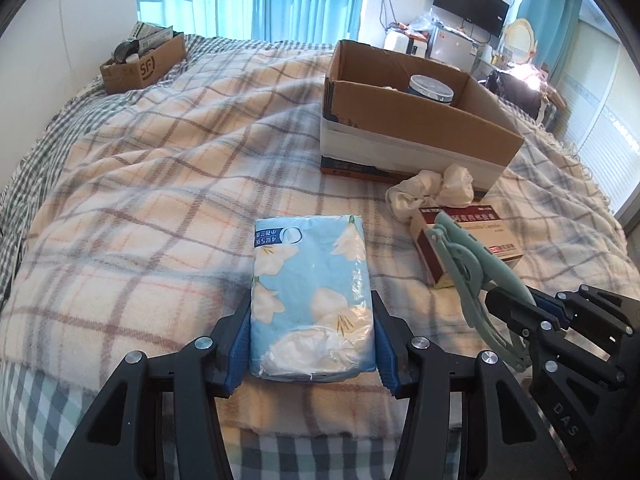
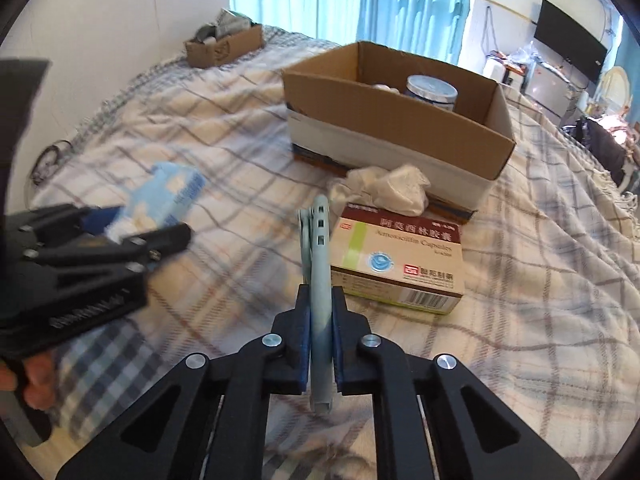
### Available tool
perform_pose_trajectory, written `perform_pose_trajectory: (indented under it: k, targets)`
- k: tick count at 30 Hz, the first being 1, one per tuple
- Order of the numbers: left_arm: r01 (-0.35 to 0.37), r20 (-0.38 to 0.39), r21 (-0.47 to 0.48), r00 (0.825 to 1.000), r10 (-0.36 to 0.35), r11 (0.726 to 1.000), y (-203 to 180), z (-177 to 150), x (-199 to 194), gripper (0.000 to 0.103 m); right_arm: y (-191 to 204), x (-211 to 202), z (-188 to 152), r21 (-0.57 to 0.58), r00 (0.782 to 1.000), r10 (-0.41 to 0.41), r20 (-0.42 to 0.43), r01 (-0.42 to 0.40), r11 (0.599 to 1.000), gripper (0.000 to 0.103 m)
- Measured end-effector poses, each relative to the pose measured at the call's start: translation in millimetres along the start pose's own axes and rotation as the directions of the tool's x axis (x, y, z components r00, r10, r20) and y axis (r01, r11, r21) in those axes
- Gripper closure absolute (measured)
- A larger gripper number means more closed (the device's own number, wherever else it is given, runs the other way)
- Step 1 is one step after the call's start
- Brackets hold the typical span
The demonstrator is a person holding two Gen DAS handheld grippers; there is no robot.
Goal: Organize objects
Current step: 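Carry the tissue pack into the box with the left gripper while the right carries the light blue clip there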
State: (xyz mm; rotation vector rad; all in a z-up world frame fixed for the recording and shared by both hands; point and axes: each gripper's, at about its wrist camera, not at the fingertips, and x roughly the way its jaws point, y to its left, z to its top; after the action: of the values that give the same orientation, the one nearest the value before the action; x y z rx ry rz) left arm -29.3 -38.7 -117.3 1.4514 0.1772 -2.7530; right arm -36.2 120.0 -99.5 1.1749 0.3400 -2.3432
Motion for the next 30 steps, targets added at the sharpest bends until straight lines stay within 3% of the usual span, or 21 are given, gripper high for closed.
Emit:
perform_pose_trajectory:
  k: [7,14,20,30]
  targets:
    - [0.0,-0.022,-0.002,1.0,0.0,1.0,-9.6,-3.5,-6.3,0.05,-2.9,-26.7,1.4,0.024,0.997,0.036,0.065,-0.038,0.999,0.095]
    - [0.031,0.047,0.027,0.998,-0.032,0.999,-28.1,14.3,-29.8,0.05,-21.3,-66.2,12.4,0.053,0.989,0.028,0.148,-0.036,0.998,0.095]
    - [0.063,0.143,0.095,0.987,-0.076,0.993,-51.8,59.1,-46.7,0.05,-55.4,-97.6,54.4,0.102,0.961,-0.048,0.272,0.021,0.995,0.095]
    - [0.098,0.269,0.199,0.951,-0.15,0.975,-76.5,160.3,-35.3,0.05,-105.8,-95.5,140.0,0.182,0.928,-0.128,0.351,0.066,0.981,0.095]
